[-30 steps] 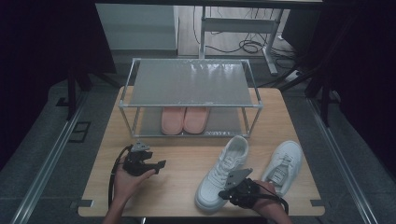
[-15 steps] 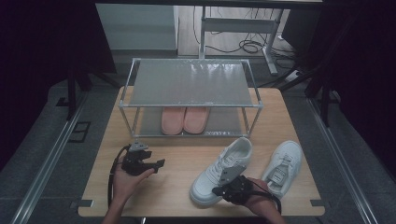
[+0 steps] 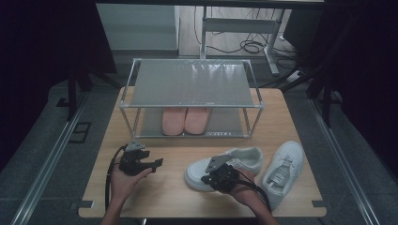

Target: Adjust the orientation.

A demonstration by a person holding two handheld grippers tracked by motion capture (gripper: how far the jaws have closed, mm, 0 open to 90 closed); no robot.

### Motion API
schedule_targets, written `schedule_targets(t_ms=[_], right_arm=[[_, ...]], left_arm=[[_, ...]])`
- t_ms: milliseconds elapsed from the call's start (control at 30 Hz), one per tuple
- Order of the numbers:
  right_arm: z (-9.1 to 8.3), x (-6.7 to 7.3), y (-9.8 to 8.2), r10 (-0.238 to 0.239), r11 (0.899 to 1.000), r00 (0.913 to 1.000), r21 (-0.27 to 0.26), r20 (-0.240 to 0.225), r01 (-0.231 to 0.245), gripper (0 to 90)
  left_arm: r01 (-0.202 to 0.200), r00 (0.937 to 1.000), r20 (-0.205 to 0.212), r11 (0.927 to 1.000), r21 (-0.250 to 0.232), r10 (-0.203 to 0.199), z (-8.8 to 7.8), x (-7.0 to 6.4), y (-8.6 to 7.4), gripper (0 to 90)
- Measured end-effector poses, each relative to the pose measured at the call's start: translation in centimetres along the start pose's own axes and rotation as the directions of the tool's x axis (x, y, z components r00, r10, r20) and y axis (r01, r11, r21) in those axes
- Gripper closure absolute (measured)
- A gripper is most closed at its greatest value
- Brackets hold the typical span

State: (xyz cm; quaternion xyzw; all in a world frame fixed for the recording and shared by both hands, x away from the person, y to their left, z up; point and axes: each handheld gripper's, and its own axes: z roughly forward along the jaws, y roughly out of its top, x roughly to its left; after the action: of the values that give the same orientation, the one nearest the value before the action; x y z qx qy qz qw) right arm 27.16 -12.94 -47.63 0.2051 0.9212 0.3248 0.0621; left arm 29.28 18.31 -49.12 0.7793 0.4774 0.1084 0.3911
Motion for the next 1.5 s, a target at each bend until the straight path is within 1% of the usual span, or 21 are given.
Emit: schedule_targets(t_ms=[267, 433, 500, 533, 567, 633, 667, 733, 767, 800, 833, 867, 900, 967, 1033, 1133, 1267, 1333, 1400, 1467, 1500], right_arm=[[1.3, -1.1, 1.5, 0.025, 1.000, 0.9990, -0.008, 0.038, -0.025, 90.0], [1.5, -1.2, 1.8, 0.020, 1.000, 0.9989, 0.000, 0.043, -0.020, 90.0], [1.4, -0.9, 1.8, 0.007, 1.000, 0.9980, -0.002, 0.062, -0.007, 89.9], [0.7, -0.7, 1.6, -0.005, 1.000, 0.9955, -0.013, 0.095, 0.006, 89.9], [0.7, -0.7, 1.6, -0.005, 1.000, 0.9955, -0.013, 0.095, 0.006, 89.9], [-1.0, -0.6, 1.3, 0.014, 0.998, 0.9957, -0.063, 0.091, -0.008, 89.9], [-3.1, -0.7, 0.8, 0.026, 0.996, 0.9922, -0.093, 0.122, -0.015, 90.0], [-5.3, -1.2, 0.0, 0.048, 0.993, 0.9871, -0.113, 0.153, -0.031, 90.0], [-5.3, -1.2, 0.0, 0.048, 0.993, 0.9871, -0.113, 0.153, -0.031, 90.0], [-7.2, -2.1, -1.1, 0.086, 0.991, 0.9810, -0.118, 0.174, -0.066, 90.0], [-7.9, -2.6, -1.8, 0.103, 0.990, 0.9768, -0.113, 0.188, -0.082, 90.0], [-7.9, -2.6, -1.8, 0.103, 0.990, 0.9768, -0.113, 0.188, -0.082, 90.0], [-9.1, -3.5, -3.0, 0.140, 0.987, 0.9685, -0.102, 0.206, -0.121, 90.0], [-9.5, -4.0, -3.6, 0.155, 0.986, 0.9649, -0.093, 0.212, -0.138, 90.0], [-10.2, -4.8, -5.0, 0.175, 0.985, 0.9564, -0.051, 0.234, -0.167, 90.0], [-10.2, -5.0, -5.6, 0.182, 0.983, 0.9537, -0.027, 0.240, -0.180, 90.0], [-9.3, -4.9, -5.5, 0.157, 0.986, 0.9607, 0.027, 0.229, -0.167, 90.0], [-9.1, -4.8, -5.3, 0.141, 0.987, 0.9599, 0.037, 0.242, -0.154, 90.0], [-8.8, -4.7, -5.0, 0.126, 0.988, 0.9557, 0.053, 0.266, -0.145, 90.0], [-8.4, -4.3, -4.9, 0.124, 0.987, 0.9459, 0.056, 0.300, -0.147, 90.0], [-8.4, -4.3, -4.9, 0.124, 0.987, 0.9459, 0.056, 0.300, -0.147, 90.0]], left_arm=[[0.006, 1.0000, -0.001, 1.0000, -0.004, -0.006, -0.1, 0.1, 0.0, 31.6], [0.008, 1.0000, -0.001, 1.0000, -0.005, -0.008, -0.2, 0.1, 0.0, 31.6], [0.008, 1.0000, -0.002, 0.9999, -0.006, -0.008, -0.2, 0.1, 0.0, 31.6], [0.007, 1.0000, -0.003, 1.0000, -0.007, -0.007, -0.3, 0.1, 0.0, 31.6], [0.007, 1.0000, -0.003, 1.0000, -0.007, -0.007, -0.3, 0.1, 0.0, 31.6], [0.007, 1.0000, -0.004, 0.9999, -0.008, -0.007, -0.3, 0.1, 0.0, 31.6], [0.008, 1.0000, -0.004, 0.9999, -0.008, -0.008, -0.3, 0.1, 0.0, 31.6], [0.007, 1.0000, -0.003, 1.0000, -0.006, -0.007, -0.3, 0.1, 0.0, 31.6], [0.007, 1.0000, -0.003, 1.0000, -0.006, -0.007, -0.3, 0.1, 0.0, 31.6], [0.006, 1.0000, -0.001, 1.0000, -0.007, -0.006, -0.3, -0.1, 0.0, 31.6], [0.002, 1.0000, -0.001, 1.0000, -0.006, -0.002, -0.3, -0.1, 0.1, 31.6], [0.002, 1.0000, -0.001, 1.0000, -0.006, -0.002, -0.3, -0.1, 0.1, 31.6], [0.003, 1.0000, 0.000, 1.0000, -0.006, -0.003, -0.3, -0.2, 0.1, 31.6], [0.000, 1.0000, 0.000, 1.0000, -0.008, 0.000, -0.3, -0.4, 0.1, 31.6], [-0.004, 1.0000, 0.001, 1.0000, -0.007, 0.004, -0.3, -0.4, 0.2, 31.6], [-0.004, 1.0000, 0.000, 1.0000, -0.005, 0.004, -0.3, -0.5, 0.2, 31.6], [-0.002, 1.0000, 0.001, 1.0000, -0.004, 0.002, -0.2, -0.5, 0.1, 31.6], [-0.004, 1.0000, 0.000, 1.0000, -0.005, 0.004, -0.3, -0.5, 0.1, 31.6], [0.000, 1.0000, -0.001, 1.0000, -0.007, 0.000, -0.4, -0.4, 0.1, 31.6], [0.001, 1.0000, -0.002, 1.0000, -0.008, -0.001, -0.5, -0.3, 0.1, 31.6], [0.001, 1.0000, -0.002, 1.0000, -0.008, -0.001, -0.5, -0.3, 0.1, 31.6]])
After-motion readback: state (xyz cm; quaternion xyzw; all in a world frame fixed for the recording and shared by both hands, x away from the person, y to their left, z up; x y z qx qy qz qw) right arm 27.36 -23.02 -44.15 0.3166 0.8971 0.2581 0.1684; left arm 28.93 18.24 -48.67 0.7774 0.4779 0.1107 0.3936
